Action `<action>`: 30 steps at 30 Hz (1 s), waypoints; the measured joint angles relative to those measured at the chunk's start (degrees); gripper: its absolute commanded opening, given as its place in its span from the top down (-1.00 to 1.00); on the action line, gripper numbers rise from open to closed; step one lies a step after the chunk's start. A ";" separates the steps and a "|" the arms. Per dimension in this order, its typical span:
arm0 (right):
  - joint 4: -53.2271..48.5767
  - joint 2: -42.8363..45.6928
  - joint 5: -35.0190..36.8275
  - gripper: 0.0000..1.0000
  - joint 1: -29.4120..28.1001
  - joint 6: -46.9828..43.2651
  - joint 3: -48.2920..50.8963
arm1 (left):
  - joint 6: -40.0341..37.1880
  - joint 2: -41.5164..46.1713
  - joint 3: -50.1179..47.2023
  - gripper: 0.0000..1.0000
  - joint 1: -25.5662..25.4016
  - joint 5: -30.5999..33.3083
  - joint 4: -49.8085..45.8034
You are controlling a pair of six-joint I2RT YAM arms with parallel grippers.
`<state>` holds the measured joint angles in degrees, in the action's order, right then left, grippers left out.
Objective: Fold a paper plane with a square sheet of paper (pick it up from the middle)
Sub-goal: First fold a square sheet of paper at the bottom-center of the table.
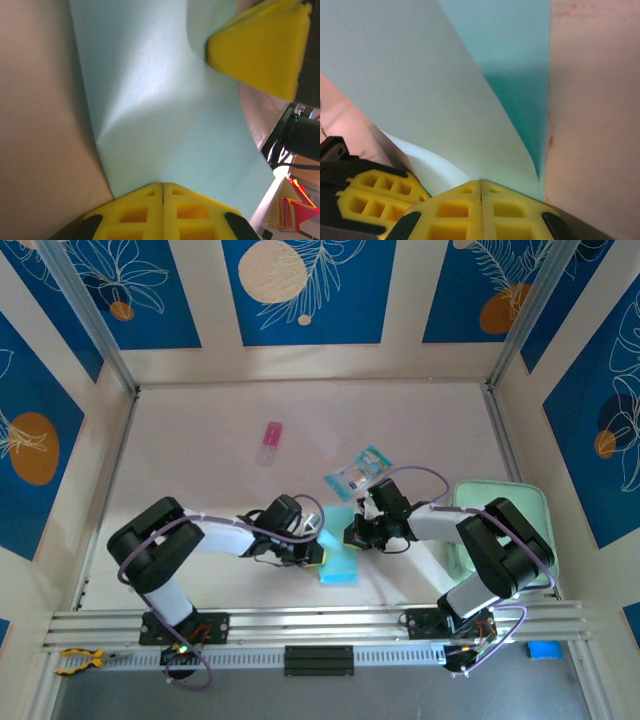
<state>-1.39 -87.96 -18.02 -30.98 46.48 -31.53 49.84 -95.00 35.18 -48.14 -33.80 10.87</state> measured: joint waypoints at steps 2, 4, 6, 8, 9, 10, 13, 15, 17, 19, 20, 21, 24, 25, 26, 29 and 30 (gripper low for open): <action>-0.24 0.00 0.00 1.00 0.02 -0.04 -0.09 | 0.04 2.03 0.00 0.88 -0.59 0.00 -1.55; -0.74 0.00 0.07 1.00 0.11 -0.20 -0.28 | 0.52 3.89 0.02 0.87 -1.18 -0.15 -1.86; -0.98 0.00 0.11 1.00 0.17 -0.39 -0.37 | 0.94 4.59 0.11 0.86 -1.55 -0.52 -1.49; -1.03 0.00 0.13 1.00 0.24 -0.46 -0.37 | 1.31 4.46 0.13 0.86 -1.84 -0.74 -0.87; -1.03 0.02 0.13 1.00 0.26 -0.46 -0.37 | 1.40 4.20 0.13 0.86 -2.03 -0.94 -0.63; -1.03 0.02 0.15 1.00 0.26 -0.46 -0.35 | 1.62 3.65 0.13 0.86 -2.23 -1.33 -0.02; -0.96 0.04 0.17 1.00 0.26 -0.46 -0.28 | 2.25 1.25 -0.31 0.86 -3.02 -1.84 1.88; -0.72 0.04 0.15 1.00 0.26 -0.52 -0.15 | 2.25 0.13 -1.40 0.86 -3.32 -1.81 2.40; -0.35 0.07 0.11 1.00 0.26 -0.61 0.07 | 2.25 -0.52 -2.75 0.87 -3.26 -2.12 4.02; -0.13 0.07 0.04 1.00 0.26 -0.63 0.13 | 2.23 -0.48 -3.98 0.87 -3.26 -2.25 6.47; -0.13 0.07 0.02 1.00 0.26 -0.63 0.13 | 2.25 -0.42 -4.50 0.87 -3.26 -2.25 7.50; -0.11 0.07 0.02 1.00 0.26 -0.61 0.13 | 2.32 -0.33 -5.11 0.87 -3.26 -2.23 8.72; -0.13 0.09 0.02 1.00 0.26 -0.61 0.13 | 2.45 0.20 -5.84 0.85 -3.28 -2.16 10.01; -0.13 0.09 0.02 1.00 0.26 -0.63 0.13 | 2.43 0.61 -5.84 0.84 -3.37 -2.12 9.20; -0.13 0.09 0.02 1.00 0.26 -0.63 0.13 | 2.38 1.07 -5.84 0.83 -3.45 -2.03 8.17; -0.13 0.09 0.04 1.00 0.28 -0.66 0.13 | 2.27 3.28 -5.75 0.78 -3.65 -1.75 4.87; -0.13 0.09 0.04 1.00 0.28 -0.66 0.13 | 2.23 4.00 -5.53 0.78 -3.72 -1.77 4.11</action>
<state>-1.52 -87.88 -17.98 -30.70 45.82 -31.40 52.07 -91.00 29.65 -51.86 -35.57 14.98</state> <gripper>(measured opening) 0.063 0.105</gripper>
